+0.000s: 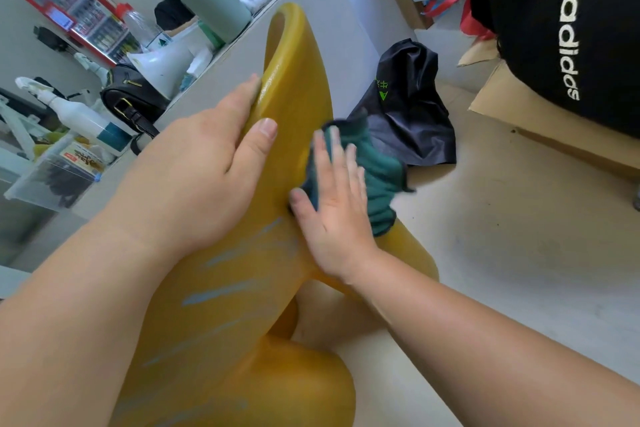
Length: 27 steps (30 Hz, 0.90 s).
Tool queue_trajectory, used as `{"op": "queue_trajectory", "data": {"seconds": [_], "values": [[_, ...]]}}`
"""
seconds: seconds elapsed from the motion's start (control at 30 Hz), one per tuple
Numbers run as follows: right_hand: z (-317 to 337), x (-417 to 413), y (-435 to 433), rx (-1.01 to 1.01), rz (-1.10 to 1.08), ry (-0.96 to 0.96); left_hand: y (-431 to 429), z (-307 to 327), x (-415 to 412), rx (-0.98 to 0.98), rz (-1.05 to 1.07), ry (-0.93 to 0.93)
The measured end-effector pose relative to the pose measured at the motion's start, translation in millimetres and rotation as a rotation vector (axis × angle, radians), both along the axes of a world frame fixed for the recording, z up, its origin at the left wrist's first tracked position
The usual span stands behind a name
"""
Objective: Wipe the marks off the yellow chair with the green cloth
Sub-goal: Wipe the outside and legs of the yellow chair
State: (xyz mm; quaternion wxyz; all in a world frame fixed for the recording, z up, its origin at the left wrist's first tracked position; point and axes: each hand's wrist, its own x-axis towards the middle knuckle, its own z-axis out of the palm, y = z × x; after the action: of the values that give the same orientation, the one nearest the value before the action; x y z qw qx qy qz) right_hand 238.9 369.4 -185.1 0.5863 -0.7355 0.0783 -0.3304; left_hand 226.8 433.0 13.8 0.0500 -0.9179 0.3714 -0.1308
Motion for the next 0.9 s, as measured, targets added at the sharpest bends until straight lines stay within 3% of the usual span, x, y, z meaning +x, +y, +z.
{"op": "queue_trajectory", "data": {"seconds": [0.17,0.27,0.47,0.57,0.73,0.83,0.9], "values": [[-7,14,-4,0.061,-0.096,-0.072,-1,0,0,0.016,-0.002,-0.008],[-42,21,-9,0.178,-0.114,0.118,0,0,2,0.014,-0.018,0.004],[-117,4,-17,0.493,0.053,0.554,2,0,1,0.007,-0.017,0.012],[-95,-7,-2,0.374,0.03,0.441,2,1,2,-0.01,-0.021,0.018],[-9,-2,0,0.038,0.018,0.041,2,0,2,-0.029,-0.012,0.002],[5,16,-18,0.042,0.041,-0.053,0,0,1,-0.036,-0.002,0.003],[-23,32,-34,0.136,0.057,0.033,0,0,1,-0.028,0.002,0.007]]}}
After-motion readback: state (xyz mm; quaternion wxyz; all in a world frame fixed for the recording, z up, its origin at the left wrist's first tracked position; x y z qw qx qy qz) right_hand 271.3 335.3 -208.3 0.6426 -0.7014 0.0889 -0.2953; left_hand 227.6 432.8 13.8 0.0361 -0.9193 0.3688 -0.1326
